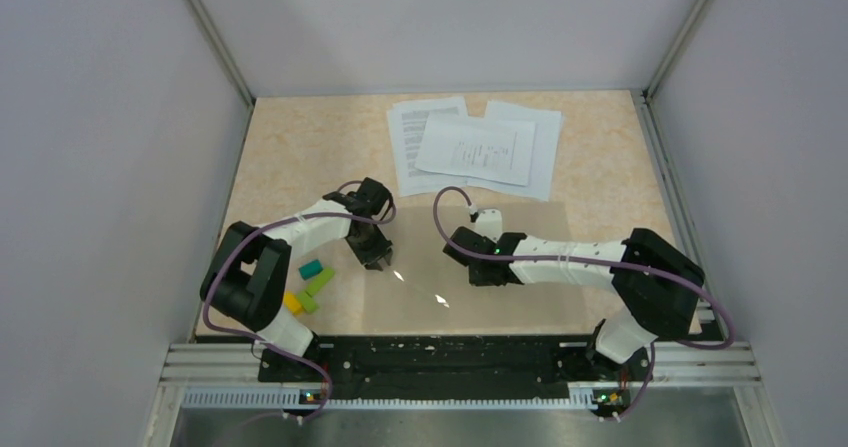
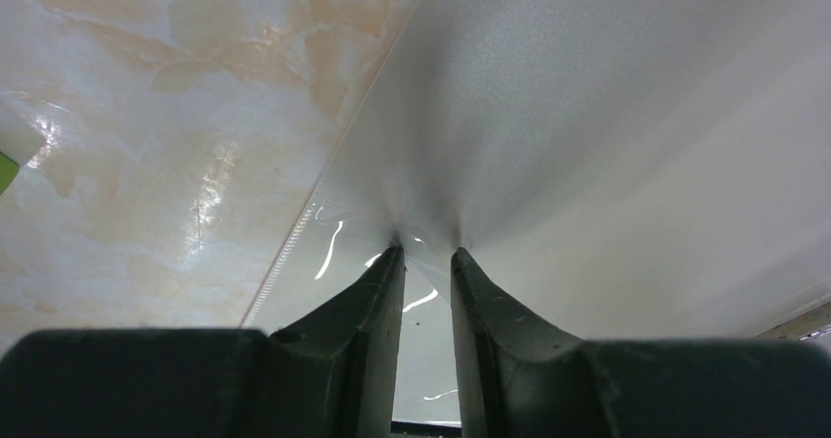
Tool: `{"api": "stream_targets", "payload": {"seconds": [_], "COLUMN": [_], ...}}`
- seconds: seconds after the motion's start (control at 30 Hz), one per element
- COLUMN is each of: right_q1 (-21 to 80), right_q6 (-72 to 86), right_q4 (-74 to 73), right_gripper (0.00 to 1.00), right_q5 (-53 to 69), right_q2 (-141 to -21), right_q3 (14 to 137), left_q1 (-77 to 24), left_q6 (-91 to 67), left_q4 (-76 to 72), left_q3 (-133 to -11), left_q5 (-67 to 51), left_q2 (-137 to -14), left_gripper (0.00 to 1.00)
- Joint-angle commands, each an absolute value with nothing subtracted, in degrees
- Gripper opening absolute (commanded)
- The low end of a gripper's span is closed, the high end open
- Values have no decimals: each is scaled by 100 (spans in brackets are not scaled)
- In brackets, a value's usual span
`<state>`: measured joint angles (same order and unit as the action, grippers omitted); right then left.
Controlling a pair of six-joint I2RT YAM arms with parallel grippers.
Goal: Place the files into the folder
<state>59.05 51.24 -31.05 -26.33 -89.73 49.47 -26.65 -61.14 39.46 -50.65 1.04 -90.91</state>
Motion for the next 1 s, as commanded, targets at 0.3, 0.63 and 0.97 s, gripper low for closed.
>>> {"api": "stream_targets", "payload": {"seconds": [0.3, 0.63, 0.97], "right_q1": [5770, 5770, 5729], "right_q6": [4987, 5222, 5170], "right_q4": [-4189, -4721, -4666], "right_gripper": [5, 4, 4], "right_q5": [-2921, -3408, -3374], "right_q2": [-9807, -9251, -8745], "right_q3": [4503, 4581, 4521], "left_q1": [-2526, -2468, -2441], "left_q6": [-5941, -5935, -5907], "left_q4": [4087, 4128, 4121], "left_q3": [-4683, -4756, -4788], "left_q5": [1050, 1054, 1046], "left_q2": [-9497, -9587, -9610], "left_gripper": [31, 31, 31]}}
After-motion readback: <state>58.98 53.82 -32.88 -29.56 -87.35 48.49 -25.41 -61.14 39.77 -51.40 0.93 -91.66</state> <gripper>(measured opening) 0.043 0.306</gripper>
